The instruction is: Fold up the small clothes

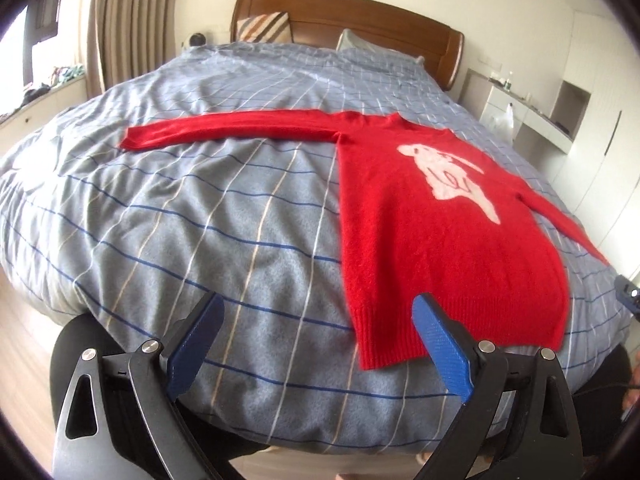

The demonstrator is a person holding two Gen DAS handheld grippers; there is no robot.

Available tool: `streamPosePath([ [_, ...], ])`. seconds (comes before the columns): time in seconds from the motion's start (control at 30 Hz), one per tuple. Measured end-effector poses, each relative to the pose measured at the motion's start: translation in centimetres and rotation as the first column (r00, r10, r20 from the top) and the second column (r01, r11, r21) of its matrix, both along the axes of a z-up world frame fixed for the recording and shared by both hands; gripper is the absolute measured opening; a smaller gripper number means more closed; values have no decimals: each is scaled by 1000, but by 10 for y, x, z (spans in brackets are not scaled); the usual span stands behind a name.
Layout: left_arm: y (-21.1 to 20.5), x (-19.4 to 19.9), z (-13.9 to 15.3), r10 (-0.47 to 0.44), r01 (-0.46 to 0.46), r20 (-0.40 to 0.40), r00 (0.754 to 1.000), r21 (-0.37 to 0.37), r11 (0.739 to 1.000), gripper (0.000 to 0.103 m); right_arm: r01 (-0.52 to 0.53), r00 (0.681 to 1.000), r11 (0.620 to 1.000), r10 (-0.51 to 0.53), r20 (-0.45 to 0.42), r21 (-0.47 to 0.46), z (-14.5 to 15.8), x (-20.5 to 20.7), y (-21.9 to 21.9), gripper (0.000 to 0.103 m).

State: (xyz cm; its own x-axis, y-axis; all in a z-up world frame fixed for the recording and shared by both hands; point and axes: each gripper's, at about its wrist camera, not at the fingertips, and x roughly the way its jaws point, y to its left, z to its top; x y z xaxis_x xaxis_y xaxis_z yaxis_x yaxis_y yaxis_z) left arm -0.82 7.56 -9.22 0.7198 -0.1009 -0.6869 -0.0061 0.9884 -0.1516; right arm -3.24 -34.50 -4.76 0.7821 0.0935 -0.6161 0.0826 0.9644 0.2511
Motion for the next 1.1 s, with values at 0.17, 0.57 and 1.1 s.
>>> streamPosePath([
  [0.17, 4, -5, 6, 55, -54, -23, 998, 39, 998, 96, -7, 999, 999, 8, 32, -35, -10, 5, 9, 78],
  [0.57, -24, 49, 36, 64, -64, 8, 998, 216, 974, 102, 76, 996, 997, -76, 44, 12, -20, 6, -20, 85],
  [1.1, -22, 119, -39, 32, -24, -79, 996, 109, 994, 102, 51, 998, 996, -53, -26, -78, -69, 93, -52, 86],
])
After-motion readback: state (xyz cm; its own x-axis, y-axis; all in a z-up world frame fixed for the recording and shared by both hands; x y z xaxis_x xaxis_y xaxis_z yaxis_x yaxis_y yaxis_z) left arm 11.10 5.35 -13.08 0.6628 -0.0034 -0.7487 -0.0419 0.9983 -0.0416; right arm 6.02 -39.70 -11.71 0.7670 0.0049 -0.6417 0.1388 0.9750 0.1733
